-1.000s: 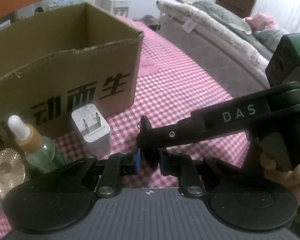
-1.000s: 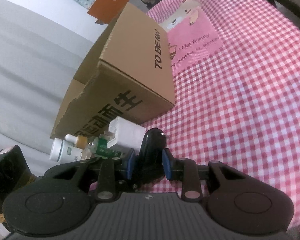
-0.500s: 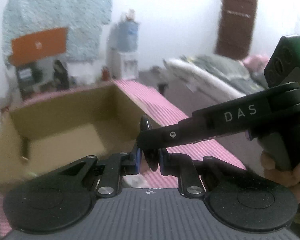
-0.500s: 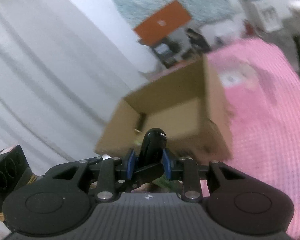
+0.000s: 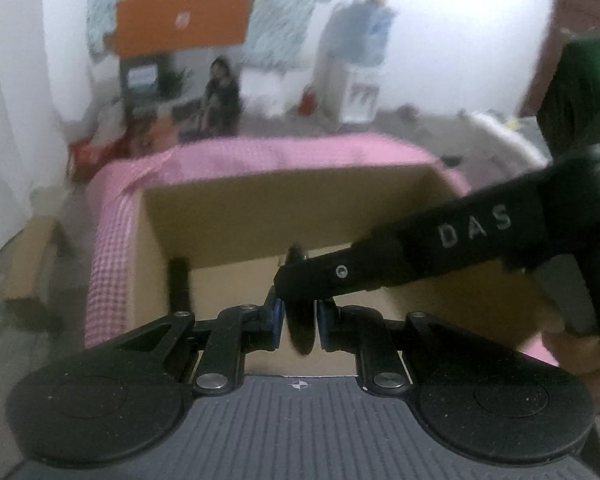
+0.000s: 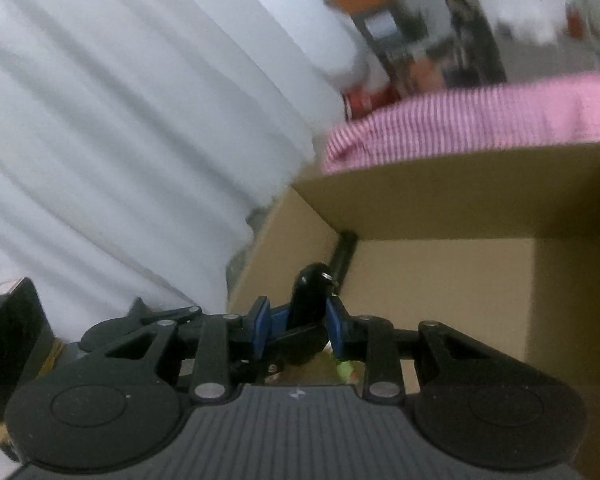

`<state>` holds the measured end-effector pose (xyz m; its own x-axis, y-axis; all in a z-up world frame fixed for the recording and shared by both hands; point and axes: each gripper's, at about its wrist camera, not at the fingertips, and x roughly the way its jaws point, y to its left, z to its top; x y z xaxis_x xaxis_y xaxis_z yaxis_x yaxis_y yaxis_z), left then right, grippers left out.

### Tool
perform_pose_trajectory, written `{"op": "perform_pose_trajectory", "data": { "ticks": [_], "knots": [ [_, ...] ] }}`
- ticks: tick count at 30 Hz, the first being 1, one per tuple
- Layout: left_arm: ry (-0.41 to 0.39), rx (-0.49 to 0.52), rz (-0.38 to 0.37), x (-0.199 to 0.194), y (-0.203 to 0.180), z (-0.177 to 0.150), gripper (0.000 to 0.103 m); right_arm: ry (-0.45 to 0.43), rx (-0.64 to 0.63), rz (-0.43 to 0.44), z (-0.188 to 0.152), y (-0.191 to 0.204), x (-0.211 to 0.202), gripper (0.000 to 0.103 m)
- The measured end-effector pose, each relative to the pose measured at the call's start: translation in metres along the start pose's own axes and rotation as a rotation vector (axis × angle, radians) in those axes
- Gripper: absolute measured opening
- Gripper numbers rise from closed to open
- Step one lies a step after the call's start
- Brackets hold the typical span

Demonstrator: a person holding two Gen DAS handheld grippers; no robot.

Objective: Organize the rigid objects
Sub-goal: 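Withdraw the right gripper from the box toward the pink lid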

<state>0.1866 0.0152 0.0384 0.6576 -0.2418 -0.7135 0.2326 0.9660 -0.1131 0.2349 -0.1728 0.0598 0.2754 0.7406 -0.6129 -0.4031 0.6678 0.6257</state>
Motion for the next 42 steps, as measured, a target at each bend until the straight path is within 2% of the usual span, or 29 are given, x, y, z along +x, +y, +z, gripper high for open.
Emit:
{"op": "perform_pose_trajectory", "data": {
  "ticks": [2,4,6,8,13,14,16,20,21,25,26,27,30,33,37,39,42],
  "knots": [
    [0.040,-0.011,0.032,0.013,0.011,0.001,0.017,0.055,0.031,-0.007,0.011,-0.009,0.028,0.033],
    [0.043,-0.011,0.059,0.011,0.015,-0.002,0.019,0.087,0.059,-0.001,0.010,-0.014,0.038,0.035],
    [0.033,-0.017,0.056,0.008,0.020,-0.004,0.028,0.098,0.054,0.007,0.011,-0.014,0.044,0.036],
    [0.020,-0.025,0.045,0.002,0.021,-0.006,0.033,0.102,0.041,0.010,0.010,-0.011,0.046,0.040],
    [-0.045,-0.015,0.041,-0.020,0.017,-0.003,0.051,0.080,0.019,0.019,0.005,0.000,0.032,0.047],
    [-0.061,-0.020,0.034,-0.027,0.016,-0.003,0.057,0.069,0.012,0.021,0.003,0.002,0.024,0.053],
    [-0.100,-0.020,0.017,-0.043,0.012,-0.004,0.066,0.038,-0.005,0.021,0.000,0.010,0.007,0.060],
    [-0.159,0.003,-0.010,-0.076,-0.002,-0.012,0.083,-0.050,-0.044,0.022,-0.012,0.025,-0.042,0.067],
    [-0.175,0.012,-0.016,-0.086,-0.007,-0.016,0.088,-0.075,-0.053,0.022,-0.017,0.028,-0.056,0.072],
    [-0.225,0.036,-0.048,-0.110,-0.021,-0.032,0.097,-0.177,-0.110,-0.011,-0.040,0.040,-0.107,0.090],
    [-0.239,0.041,-0.059,-0.117,-0.026,-0.038,0.098,-0.207,-0.131,-0.031,-0.049,0.044,-0.121,0.099],
    [-0.249,0.049,-0.068,-0.121,-0.030,-0.044,0.099,-0.238,-0.155,-0.054,-0.058,0.047,-0.135,0.103],
    [-0.253,0.058,-0.079,-0.125,-0.040,-0.061,0.102,-0.325,-0.220,-0.159,-0.091,0.053,-0.170,0.103],
    [-0.204,0.060,-0.102,-0.117,-0.050,-0.080,0.102,-0.375,-0.271,-0.343,-0.127,0.052,-0.188,0.103],
    [-0.158,0.052,-0.135,-0.104,-0.056,-0.103,0.103,-0.372,-0.332,-0.643,-0.169,0.049,-0.187,0.103],
    [-0.138,0.040,-0.158,-0.096,-0.058,-0.115,0.103,-0.351,-0.352,-0.738,-0.187,0.045,-0.183,0.103],
    [-0.103,0.029,-0.175,-0.088,-0.060,-0.132,0.103,-0.347,-0.348,-0.825,-0.216,0.032,-0.179,0.103]
  ]
}}
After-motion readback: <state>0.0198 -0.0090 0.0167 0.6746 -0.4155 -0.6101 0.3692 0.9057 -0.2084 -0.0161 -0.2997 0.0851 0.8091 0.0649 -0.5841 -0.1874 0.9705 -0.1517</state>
